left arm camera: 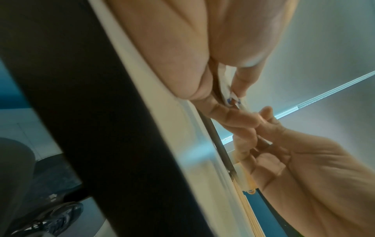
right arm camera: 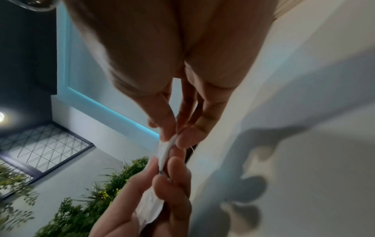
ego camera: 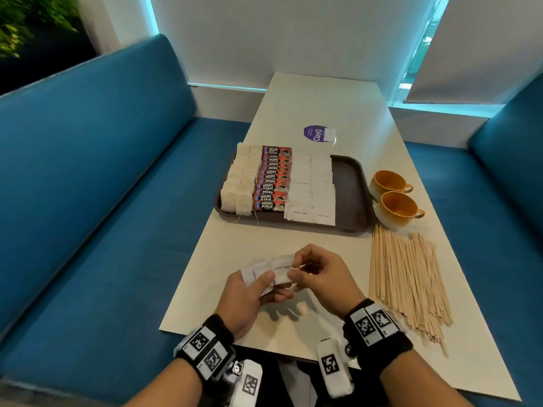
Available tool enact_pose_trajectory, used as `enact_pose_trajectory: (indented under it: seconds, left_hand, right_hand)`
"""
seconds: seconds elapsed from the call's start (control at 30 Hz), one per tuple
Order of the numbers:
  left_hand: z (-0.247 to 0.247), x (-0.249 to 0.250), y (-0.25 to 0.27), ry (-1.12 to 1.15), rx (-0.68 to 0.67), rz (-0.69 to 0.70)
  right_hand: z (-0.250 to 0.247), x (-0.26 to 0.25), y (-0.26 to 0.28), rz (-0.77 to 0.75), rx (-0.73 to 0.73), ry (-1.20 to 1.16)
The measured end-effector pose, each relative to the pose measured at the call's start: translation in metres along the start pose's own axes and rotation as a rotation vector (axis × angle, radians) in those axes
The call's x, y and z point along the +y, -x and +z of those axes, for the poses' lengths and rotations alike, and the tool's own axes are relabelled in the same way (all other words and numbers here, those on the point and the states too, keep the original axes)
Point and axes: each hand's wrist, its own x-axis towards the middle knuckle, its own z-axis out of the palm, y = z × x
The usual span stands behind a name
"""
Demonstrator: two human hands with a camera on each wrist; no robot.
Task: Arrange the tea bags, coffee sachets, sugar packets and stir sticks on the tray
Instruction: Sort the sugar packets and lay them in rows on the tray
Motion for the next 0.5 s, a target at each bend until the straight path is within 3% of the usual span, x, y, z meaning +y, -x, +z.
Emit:
enact_pose_trajectory:
  seconds: [0.2,0.5]
  left_hand:
    - [0.000,-0.001,-0.004,0.057,0.043,-0.022]
    - [-0.002,-0.005,-0.005,0.000,0.027,0.003]
  right_hand:
    - [-0.003,-0.001,0.014,0.069,0.030,0.005]
    - [-0.011,-0.001,0.021,0.122,-0.087,0.038]
